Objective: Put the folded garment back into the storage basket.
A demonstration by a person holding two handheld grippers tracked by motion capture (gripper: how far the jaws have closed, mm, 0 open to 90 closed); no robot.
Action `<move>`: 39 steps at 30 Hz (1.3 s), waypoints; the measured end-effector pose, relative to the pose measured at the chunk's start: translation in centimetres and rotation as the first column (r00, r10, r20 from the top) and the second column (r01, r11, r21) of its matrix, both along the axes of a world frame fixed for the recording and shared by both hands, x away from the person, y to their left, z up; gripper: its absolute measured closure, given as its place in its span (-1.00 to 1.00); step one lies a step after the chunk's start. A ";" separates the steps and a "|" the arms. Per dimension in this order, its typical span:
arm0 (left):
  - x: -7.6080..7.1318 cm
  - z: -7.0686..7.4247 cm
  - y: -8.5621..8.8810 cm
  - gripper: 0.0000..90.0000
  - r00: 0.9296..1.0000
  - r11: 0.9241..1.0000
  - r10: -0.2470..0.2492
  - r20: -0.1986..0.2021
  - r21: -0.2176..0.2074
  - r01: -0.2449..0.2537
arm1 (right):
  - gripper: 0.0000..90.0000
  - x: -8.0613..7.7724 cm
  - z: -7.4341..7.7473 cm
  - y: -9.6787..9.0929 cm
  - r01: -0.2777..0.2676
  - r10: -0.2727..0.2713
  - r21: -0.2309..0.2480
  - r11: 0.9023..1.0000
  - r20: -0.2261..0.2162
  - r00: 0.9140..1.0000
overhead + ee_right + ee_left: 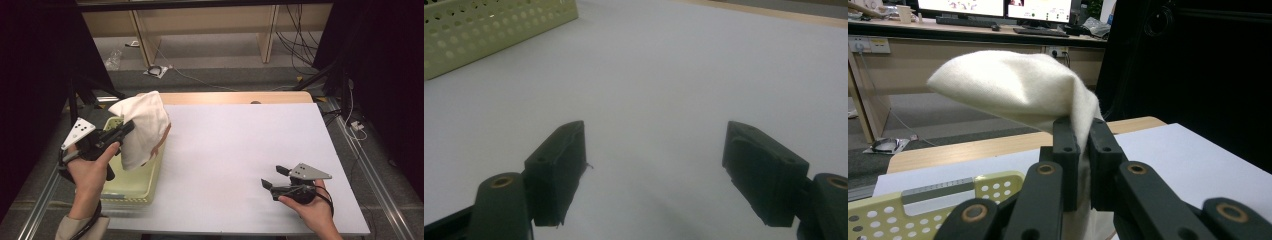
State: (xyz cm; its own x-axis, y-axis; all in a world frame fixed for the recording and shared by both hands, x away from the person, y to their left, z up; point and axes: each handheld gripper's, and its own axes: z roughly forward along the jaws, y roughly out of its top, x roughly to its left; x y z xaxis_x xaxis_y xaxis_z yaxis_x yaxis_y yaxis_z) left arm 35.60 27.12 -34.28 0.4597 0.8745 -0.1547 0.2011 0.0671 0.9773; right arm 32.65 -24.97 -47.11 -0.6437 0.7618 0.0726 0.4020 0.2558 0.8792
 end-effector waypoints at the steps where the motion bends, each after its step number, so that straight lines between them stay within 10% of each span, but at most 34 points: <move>1: 0.0 0.0 0.0 0.87 1.000 1.000 0.000 -0.002 0.001 0.000 | -0.41 0.0 0.0 0.0 0.000 0.000 0.000 1.000 0.000 1.000; 39: 0.5 -1.0 2.0 0.87 0.998 1.000 0.008 -0.066 0.009 -0.007 | -0.41 0.0 0.0 -0.1 0.002 -0.002 -0.002 1.000 0.001 1.000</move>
State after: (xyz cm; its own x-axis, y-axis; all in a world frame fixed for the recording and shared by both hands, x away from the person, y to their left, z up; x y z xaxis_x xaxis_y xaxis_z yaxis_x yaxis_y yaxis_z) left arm 36.07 29.08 -35.33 0.4425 0.8792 -0.1766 0.2647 0.0601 0.9625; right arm 32.68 -25.03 -47.11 -0.6421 0.7634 0.0704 0.4016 0.2568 0.8791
